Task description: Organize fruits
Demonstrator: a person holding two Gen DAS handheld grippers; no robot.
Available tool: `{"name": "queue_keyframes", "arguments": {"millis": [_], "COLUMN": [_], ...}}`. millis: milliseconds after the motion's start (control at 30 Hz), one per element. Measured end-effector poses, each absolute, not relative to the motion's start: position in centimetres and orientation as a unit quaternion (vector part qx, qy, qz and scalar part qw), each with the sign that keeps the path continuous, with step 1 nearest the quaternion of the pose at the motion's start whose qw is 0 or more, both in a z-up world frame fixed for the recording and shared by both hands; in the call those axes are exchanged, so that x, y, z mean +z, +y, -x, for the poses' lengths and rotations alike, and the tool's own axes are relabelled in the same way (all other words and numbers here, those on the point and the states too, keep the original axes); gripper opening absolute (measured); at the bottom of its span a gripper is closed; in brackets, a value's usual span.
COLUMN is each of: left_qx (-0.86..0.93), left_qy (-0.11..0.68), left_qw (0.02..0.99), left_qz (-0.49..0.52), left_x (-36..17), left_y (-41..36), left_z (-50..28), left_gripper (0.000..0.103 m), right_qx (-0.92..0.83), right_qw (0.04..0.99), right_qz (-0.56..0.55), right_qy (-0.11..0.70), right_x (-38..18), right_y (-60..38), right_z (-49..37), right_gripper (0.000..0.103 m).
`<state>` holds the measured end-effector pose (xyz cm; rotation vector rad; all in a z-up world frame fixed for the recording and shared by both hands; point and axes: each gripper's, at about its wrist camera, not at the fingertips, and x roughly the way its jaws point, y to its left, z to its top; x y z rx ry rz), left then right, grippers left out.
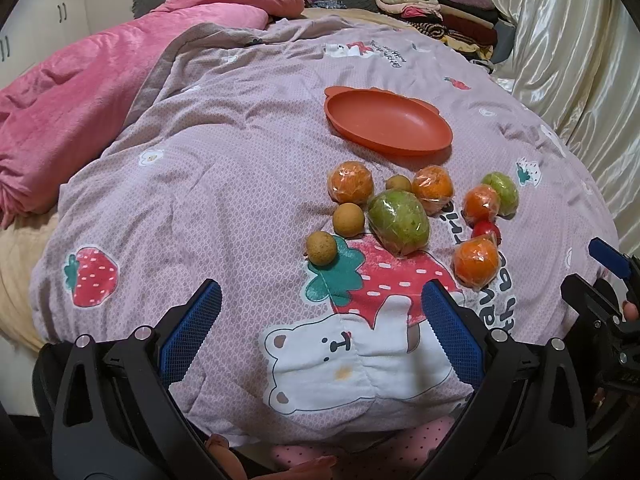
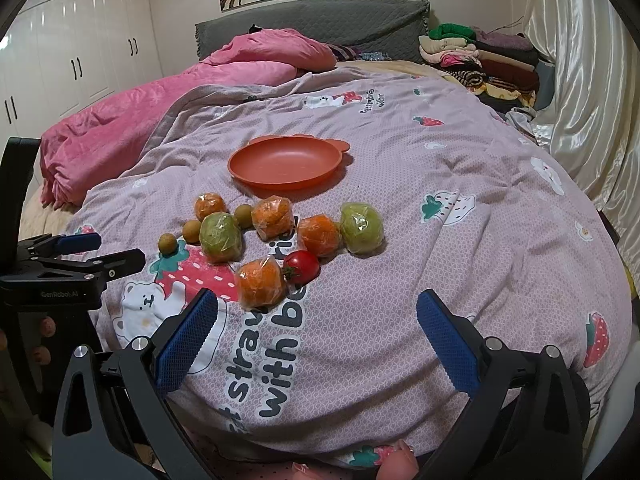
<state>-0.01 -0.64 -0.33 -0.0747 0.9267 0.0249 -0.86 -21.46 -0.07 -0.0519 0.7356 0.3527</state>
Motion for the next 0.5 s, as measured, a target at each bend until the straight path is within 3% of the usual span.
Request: {"name": "queue_keyframes", "arguments": {"millis": [500], "left_qx": [0.006], "left_qy": [0.448], "left_qw": [0.893], "left_qz": [0.042], "left_x": [-0.73], "left_y": [-0.98], "left_z": [0.23], "left_gripper": [0.094], "right_qx": [0.171], "right_qw": [0.918], "right_qz": [0.027], "right_qy": [0.356], "right_x": [0.01], "right_y": [-21.34], "right_z": [0.95], "right_gripper": [0.099]}}
